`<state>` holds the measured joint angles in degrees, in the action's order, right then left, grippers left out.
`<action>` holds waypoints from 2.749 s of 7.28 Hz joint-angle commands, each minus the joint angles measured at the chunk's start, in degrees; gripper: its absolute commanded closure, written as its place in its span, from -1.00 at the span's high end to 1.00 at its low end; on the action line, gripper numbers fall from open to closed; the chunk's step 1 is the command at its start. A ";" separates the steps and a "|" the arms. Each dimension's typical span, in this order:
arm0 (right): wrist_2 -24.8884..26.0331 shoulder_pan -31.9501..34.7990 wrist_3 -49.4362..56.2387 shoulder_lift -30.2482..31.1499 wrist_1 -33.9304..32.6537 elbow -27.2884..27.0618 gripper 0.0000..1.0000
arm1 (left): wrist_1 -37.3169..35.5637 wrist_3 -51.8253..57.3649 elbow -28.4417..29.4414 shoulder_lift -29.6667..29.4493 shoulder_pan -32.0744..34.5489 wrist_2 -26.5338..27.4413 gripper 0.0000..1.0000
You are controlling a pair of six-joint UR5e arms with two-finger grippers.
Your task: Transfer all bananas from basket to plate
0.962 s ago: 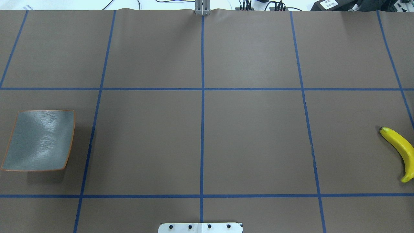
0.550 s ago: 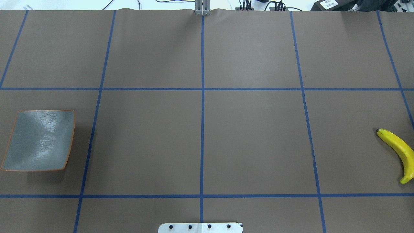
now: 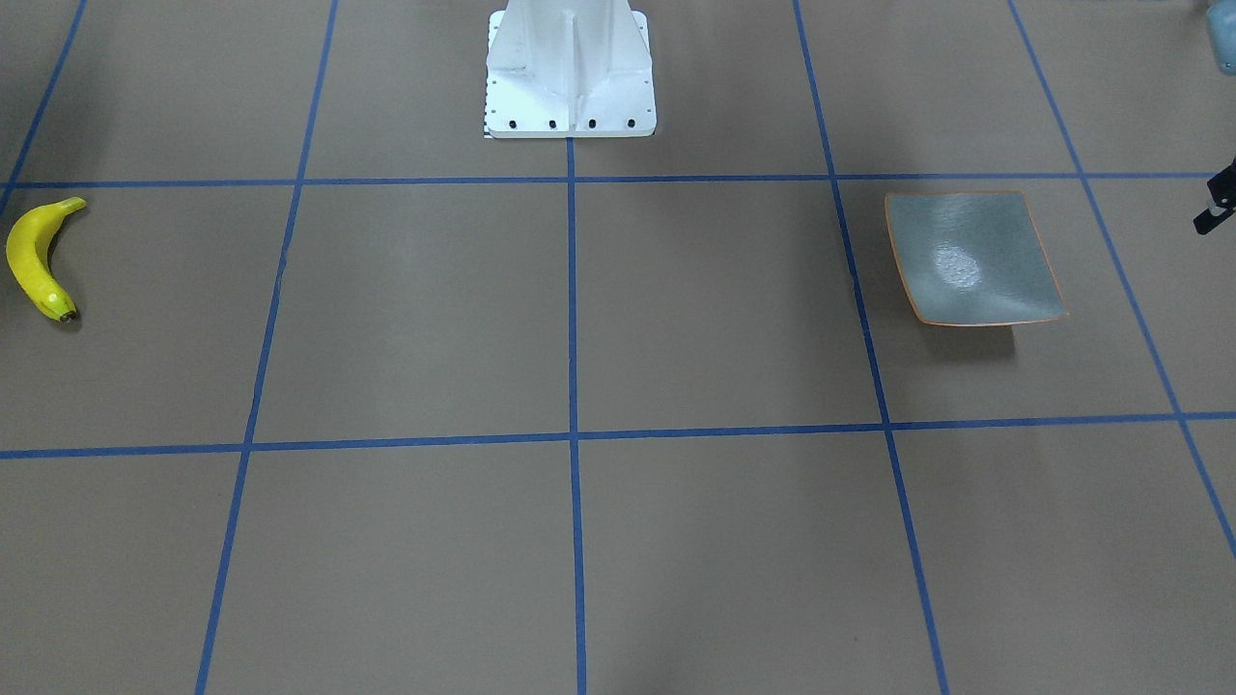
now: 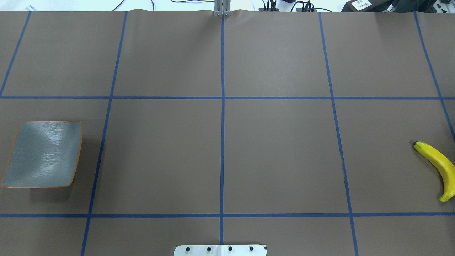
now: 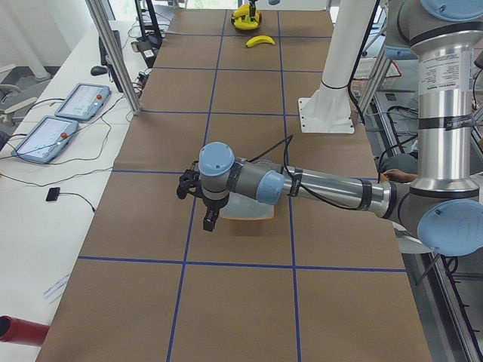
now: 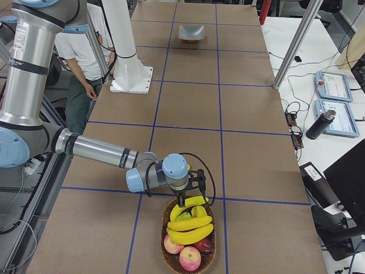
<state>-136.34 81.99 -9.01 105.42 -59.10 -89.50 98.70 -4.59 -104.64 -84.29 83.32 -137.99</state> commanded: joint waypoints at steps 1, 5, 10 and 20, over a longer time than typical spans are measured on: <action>-3.40 -1.29 -6.59 0.13 5.45 -0.32 0.98 | 0.00 0.02 -0.04 0.09 0.00 0.00 1.00; -2.89 -11.65 -20.66 3.38 19.18 -0.41 0.99 | 0.09 0.02 -0.13 0.62 -0.09 0.00 1.00; 0.98 -19.05 -25.16 6.99 19.73 -2.61 0.96 | 0.09 0.02 -0.48 0.70 0.00 -0.09 1.00; 5.65 -23.28 -29.40 6.90 19.99 -1.63 -1.00 | 0.09 -0.06 -0.57 0.62 0.00 -0.35 1.00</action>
<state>-130.28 58.68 -38.67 112.37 -39.40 -90.75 98.72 -4.66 -105.10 -83.59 83.32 -138.26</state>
